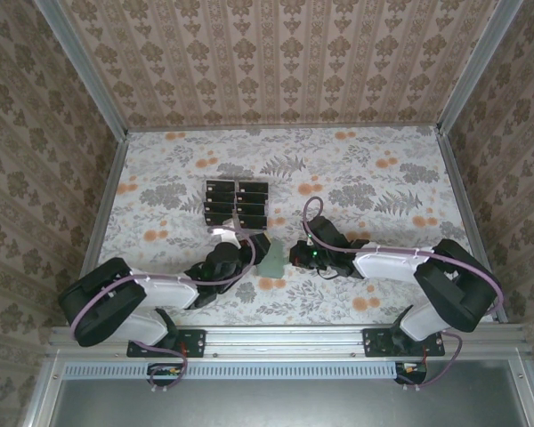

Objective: Put the credit cards into the card holder

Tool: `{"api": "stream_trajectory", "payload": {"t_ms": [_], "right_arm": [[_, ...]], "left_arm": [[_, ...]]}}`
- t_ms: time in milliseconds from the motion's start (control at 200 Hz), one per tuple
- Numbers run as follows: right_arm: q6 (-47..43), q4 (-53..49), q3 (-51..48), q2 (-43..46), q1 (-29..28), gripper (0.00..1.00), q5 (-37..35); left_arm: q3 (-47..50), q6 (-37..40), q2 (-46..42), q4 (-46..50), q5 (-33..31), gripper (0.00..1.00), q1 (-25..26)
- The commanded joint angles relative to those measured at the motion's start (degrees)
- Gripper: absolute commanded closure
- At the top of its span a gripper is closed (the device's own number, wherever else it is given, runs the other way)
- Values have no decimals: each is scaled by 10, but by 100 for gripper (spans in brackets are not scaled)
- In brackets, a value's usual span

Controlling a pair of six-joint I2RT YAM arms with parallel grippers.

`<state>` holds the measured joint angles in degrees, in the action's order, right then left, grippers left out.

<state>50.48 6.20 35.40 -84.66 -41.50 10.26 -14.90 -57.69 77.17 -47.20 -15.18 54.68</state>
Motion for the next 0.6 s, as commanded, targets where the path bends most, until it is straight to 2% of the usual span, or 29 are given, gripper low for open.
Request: {"api": "stream_trajectory", "payload": {"t_ms": [0, 185, 295, 435, 595], "right_arm": [[-34, -53, 33, 24, 3, 100, 12], [-50, -87, 57, 44, 0, 100, 21], [-51, -96, 68, 46, -3, 100, 24], [-51, -105, 81, 69, -9, 100, 27], [-48, -114, 91, 82, -15, 100, 27]], "left_arm": [[16, 10, -47, 75, -27, 27, -4], [-8, 62, -161, 286, -53, 18, -15], [-35, 95, -197, 363, -42, 17, -28], [-56, 116, -191, 388, -18, 16, -37], [-89, 131, -139, 378, 11, 15, -37]]}}
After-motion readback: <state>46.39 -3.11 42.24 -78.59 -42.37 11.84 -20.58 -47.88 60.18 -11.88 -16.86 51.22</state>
